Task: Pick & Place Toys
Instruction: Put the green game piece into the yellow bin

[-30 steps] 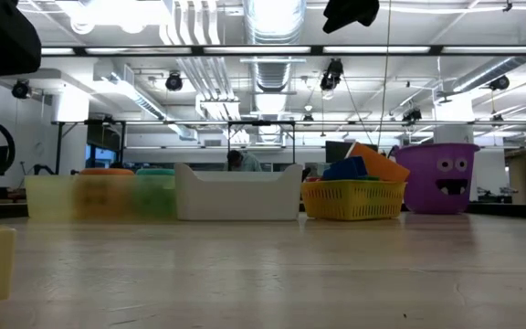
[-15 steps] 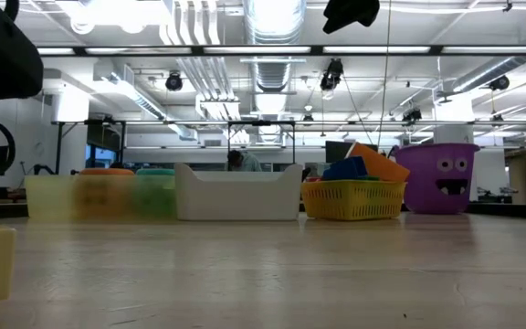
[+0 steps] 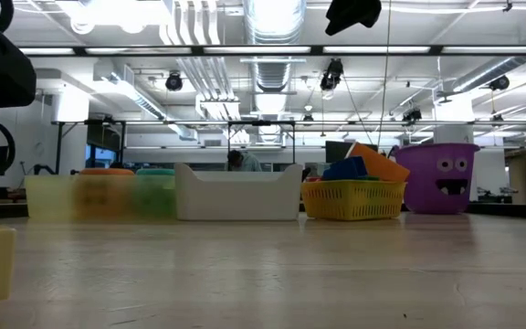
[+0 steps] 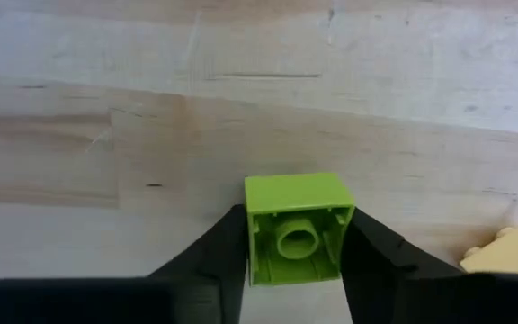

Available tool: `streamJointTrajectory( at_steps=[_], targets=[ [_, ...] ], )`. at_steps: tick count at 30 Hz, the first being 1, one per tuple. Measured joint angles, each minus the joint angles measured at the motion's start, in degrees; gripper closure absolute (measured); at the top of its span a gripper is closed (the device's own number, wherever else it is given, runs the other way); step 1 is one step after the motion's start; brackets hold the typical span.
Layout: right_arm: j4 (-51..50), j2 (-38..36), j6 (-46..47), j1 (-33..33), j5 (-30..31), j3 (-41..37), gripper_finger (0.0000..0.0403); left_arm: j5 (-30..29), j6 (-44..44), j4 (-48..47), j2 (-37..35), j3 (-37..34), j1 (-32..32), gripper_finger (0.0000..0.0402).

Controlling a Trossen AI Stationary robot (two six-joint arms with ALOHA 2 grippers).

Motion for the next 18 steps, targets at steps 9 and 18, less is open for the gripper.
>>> streamJointTrajectory(
  at_steps=[9,18],
  targets=[
    [-0.2,0.0,-0.2,0.1,-1.8,0.0,0.0218,-2.7,0.6,1.4,-0.4,0.1,0.0,0.028],
    [2.4,-0.8,-8.7,3.6,-8.2,0.0,0.0218,-27.8,7.5,5.5,-9.8,0.6,1.2,0.028]
  ],
)
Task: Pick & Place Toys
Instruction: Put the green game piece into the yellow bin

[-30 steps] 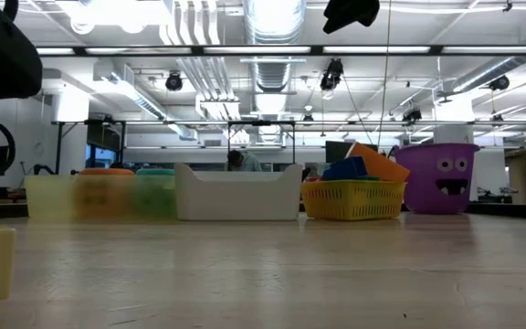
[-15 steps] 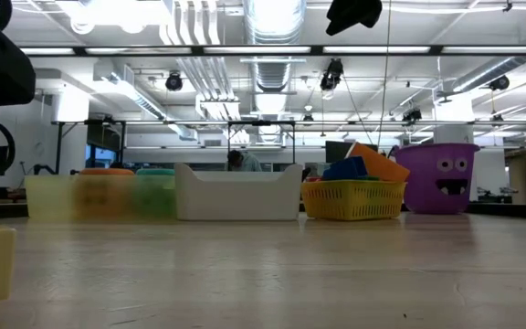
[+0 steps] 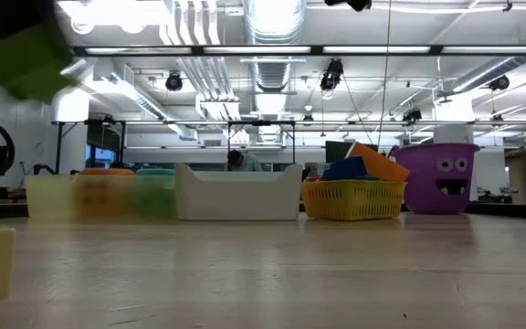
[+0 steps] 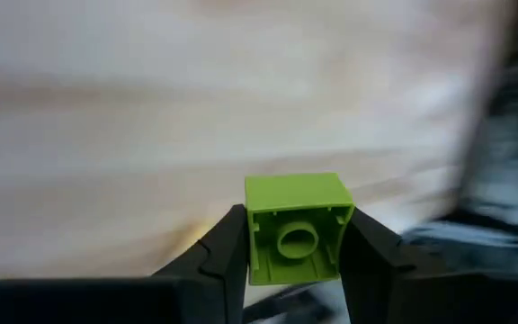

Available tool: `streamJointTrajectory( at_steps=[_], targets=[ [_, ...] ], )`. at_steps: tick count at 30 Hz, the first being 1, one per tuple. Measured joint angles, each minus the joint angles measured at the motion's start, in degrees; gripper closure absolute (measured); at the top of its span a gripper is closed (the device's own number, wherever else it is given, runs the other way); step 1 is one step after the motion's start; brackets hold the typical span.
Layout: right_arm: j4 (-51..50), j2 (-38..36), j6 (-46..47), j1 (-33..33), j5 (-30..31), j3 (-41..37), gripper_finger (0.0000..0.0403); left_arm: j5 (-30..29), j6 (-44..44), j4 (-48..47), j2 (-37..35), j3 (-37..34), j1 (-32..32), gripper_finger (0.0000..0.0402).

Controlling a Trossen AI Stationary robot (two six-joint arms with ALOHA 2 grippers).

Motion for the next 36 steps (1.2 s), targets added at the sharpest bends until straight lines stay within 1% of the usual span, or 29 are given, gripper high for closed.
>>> streamJointTrajectory(
  at_steps=[2,4,8,10,13,15,19,22,28,31,33,36],
  targets=[
    [2.0,-0.1,-1.5,1.1,0.0,0.0,0.0218,-5.2,4.4,0.2,-3.6,0.0,1.5,0.028],
    [5.5,-0.1,-2.6,2.2,0.0,0.0,0.0218,-7.8,10.2,0.8,-7.1,0.0,3.5,0.028],
    [12.0,-0.2,-3.6,3.4,0.0,0.0,0.0218,-8.6,24.4,3.1,-13.4,0.1,8.5,0.028],
    [14.2,-0.2,-3.0,3.4,0.0,0.0,0.0218,-8.9,29.6,4.6,-15.9,0.1,10.7,0.028],
    [16.7,-0.2,-1.0,3.3,-0.3,0.0,0.0218,-9.3,35.4,5.2,-18.8,0.0,13.0,0.028],
    [17.8,-0.2,-0.8,3.4,-2.0,0.0,0.0218,-9.5,38.6,6.1,-20.4,0.0,14.3,0.028],
    [21.3,0.5,-0.7,3.6,-4.4,0.0,0.0215,-9.5,45.3,11.3,-21.7,0.0,16.8,0.028],
    [25.4,1.5,-0.6,3.7,-6.3,0.0,0.0192,-9.0,50.6,17.5,-21.9,0.1,18.3,0.028],
    [32.3,3.2,-0.2,3.9,-6.7,0.0,0.0099,-8.4,58.3,27.6,-22.0,0.1,19.1,0.028],
    [34.4,3.3,-0.4,3.9,-6.7,0.0,0.0062,-8.2,62.1,32.9,-22.0,0.1,19.5,0.028],
    [35.6,3.3,-1.4,4.1,-5.7,0.0,0.0049,-8.1,65.4,36.8,-22.0,0.1,19.8,0.028],
    [37.1,3.3,-3.2,4.3,-2.8,0.0,0.0045,-7.7,69.6,41.7,-22.0,0.1,20.0,0.028]
  ],
)
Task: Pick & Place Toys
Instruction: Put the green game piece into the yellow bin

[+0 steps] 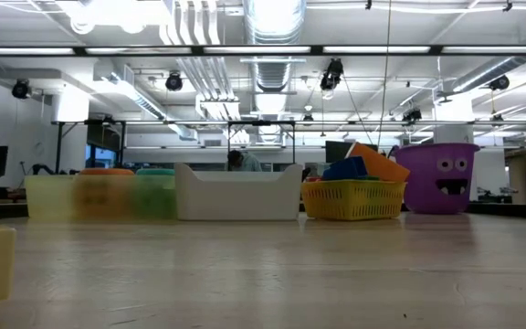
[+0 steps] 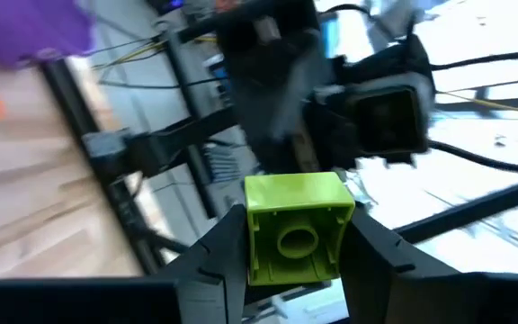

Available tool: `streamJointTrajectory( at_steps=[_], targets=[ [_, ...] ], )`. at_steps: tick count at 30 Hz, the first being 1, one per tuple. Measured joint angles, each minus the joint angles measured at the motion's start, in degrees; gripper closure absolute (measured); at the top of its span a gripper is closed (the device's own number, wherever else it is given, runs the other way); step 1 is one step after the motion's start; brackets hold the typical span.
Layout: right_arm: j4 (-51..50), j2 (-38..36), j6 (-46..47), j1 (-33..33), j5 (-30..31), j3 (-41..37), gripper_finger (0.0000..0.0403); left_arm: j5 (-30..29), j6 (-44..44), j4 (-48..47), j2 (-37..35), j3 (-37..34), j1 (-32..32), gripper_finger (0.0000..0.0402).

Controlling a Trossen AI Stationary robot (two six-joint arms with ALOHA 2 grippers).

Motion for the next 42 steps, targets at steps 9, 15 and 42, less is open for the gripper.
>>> streamJointTrajectory(
  at_steps=[9,15,42],
  targets=[
    [6.6,0.2,-6.1,0.1,0.9,0.0,0.0095,3.9,2.0,4.3,0.3,0.0,1.9,0.028],
    [7.1,0.4,-7.4,0.2,0.6,0.0,0.013,5.5,2.7,6.6,0.3,0.0,2.6,0.028],
    [13.8,2.7,-10.1,-0.4,0.5,0.0,0.0158,8.0,3.1,9.5,0.8,0.1,3.5,0.028]
  ],
)
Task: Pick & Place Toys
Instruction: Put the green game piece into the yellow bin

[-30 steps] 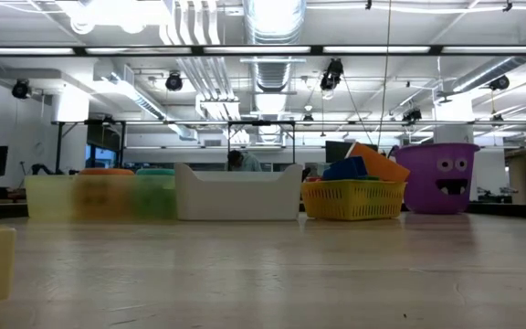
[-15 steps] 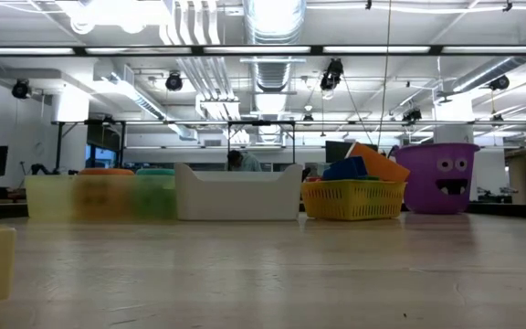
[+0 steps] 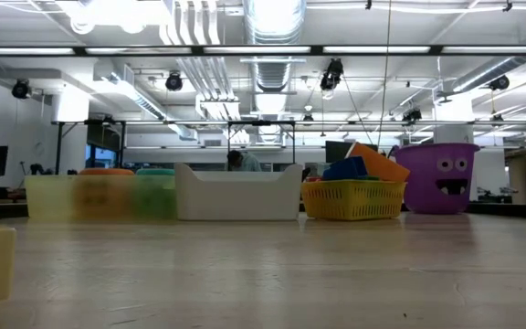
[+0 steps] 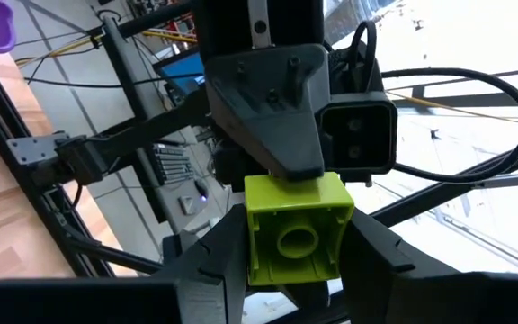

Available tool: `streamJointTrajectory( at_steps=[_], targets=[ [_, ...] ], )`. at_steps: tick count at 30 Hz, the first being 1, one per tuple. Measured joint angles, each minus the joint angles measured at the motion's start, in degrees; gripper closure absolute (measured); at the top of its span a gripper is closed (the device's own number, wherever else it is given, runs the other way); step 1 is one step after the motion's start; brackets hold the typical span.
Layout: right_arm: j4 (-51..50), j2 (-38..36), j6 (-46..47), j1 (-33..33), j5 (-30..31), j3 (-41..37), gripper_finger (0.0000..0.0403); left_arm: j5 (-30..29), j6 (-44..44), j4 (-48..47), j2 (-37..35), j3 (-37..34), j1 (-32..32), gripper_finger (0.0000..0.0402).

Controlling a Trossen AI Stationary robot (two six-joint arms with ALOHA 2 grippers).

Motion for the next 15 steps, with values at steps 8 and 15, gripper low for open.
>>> streamJointTrajectory(
  at_steps=[8,15],
  targets=[
    [0.5,0.5,0.1,-0.6,0.0,0.0,0.0162,0.7,0.0,0.0,0.0,0.0,0.3,0.028],
    [1.0,1.0,-0.4,-0.7,-0.1,0.0,0.0246,0.9,-0.6,0.0,0.0,0.0,0.5,0.028]
  ],
)
